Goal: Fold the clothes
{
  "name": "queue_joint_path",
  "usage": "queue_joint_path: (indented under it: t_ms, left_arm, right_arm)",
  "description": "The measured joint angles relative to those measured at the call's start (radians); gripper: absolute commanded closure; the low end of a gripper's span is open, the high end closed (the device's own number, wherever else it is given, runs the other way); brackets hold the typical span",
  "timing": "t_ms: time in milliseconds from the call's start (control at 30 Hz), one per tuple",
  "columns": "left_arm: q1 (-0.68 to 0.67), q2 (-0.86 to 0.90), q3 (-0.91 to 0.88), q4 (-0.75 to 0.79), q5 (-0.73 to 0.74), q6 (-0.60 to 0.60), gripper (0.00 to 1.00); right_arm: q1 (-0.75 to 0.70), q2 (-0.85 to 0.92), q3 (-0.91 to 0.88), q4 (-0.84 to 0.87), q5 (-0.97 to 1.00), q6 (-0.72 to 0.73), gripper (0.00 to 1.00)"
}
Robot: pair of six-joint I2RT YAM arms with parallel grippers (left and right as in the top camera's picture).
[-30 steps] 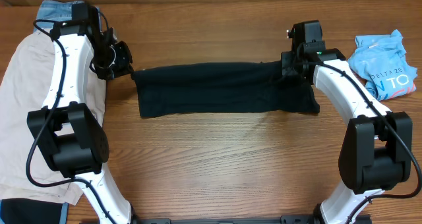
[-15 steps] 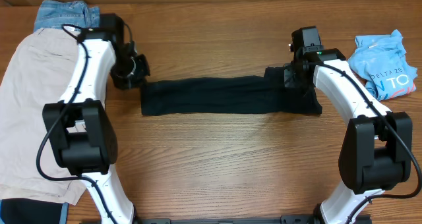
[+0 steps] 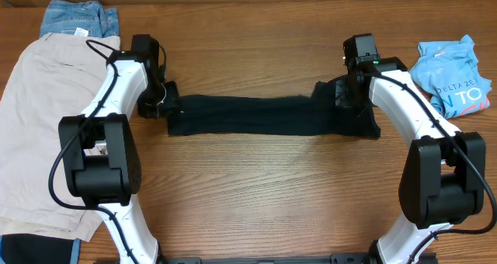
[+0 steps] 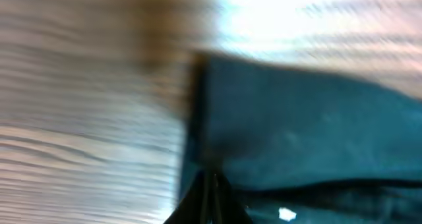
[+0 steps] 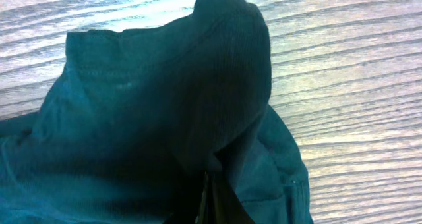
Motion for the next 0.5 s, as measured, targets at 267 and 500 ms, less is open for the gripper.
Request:
queue_joint_path:
  t_ms: [267,500]
  left_arm:
    - [0.018,0.000,0.000,0.101,-0.081,-0.005,0.96]
    - [0.017,0.000,0.000,0.121,-0.080,-0.034,0.95]
  right_arm:
    - [0.000,0.000,0.000,-0.001,-0.003,0.003,0.96]
    - [0.000,0.000,0.000,-0.021,-0.005,0.007,0.96]
